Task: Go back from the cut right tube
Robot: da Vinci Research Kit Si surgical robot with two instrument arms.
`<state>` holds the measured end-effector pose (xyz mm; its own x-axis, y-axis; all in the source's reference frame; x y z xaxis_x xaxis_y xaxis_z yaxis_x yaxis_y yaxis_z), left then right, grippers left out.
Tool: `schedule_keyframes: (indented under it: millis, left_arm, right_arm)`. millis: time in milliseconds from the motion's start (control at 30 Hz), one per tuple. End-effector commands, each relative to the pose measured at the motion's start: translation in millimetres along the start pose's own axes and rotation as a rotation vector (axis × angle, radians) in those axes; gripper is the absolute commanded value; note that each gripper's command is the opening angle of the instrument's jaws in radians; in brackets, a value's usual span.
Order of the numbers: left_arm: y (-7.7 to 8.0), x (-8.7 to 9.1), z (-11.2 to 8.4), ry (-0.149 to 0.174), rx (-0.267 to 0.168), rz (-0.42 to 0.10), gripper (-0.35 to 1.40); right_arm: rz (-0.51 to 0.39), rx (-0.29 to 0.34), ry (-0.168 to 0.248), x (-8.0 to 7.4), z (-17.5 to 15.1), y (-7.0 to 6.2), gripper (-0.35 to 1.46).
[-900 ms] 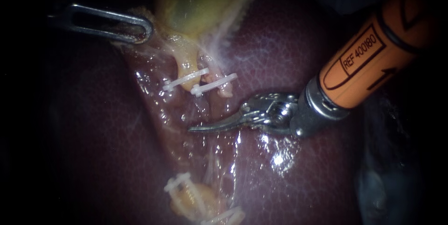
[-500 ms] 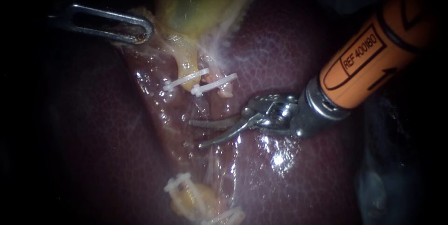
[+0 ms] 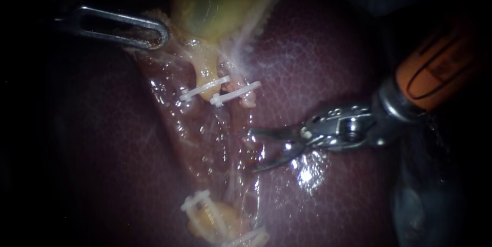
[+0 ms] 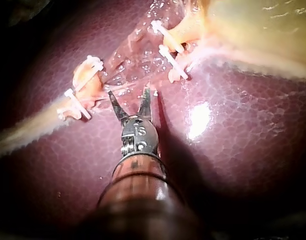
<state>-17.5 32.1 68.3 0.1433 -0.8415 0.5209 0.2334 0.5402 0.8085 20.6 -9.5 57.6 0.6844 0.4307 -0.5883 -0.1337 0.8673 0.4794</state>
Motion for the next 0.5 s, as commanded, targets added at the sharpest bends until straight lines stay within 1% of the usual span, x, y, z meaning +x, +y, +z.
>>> schedule_keyframes:
  millis: [33,167,367,433,500]
  left_arm:
    - [0.0,0.0,0.1,0.0,-0.001,0.0,-0.35]
    - [0.0,0.1,0.2,0.0,-0.002,0.0,-0.35]
    - [0.0,0.2,0.3,-0.001,-0.003,0.001,-0.35]
    - [0.0,0.3,0.5,0.0,-0.001,0.002,-0.35]
    - [0.0,0.5,0.7,0.0,0.0,0.003,-0.35]
  right_arm:
    - [-0.028,-0.033,-0.028,0.1,-1.0,0.0,1.43]
    - [-0.068,-0.094,-0.091,0.6,-3.6,0.0,1.43]
    - [-0.095,-0.168,-0.131,0.5,-5.5,0.1,1.43]
    - [-0.098,-0.185,-0.141,0.3,-5.7,0.3,1.43]
    - [-0.094,-0.188,-0.148,0.2,-5.9,0.4,1.43]
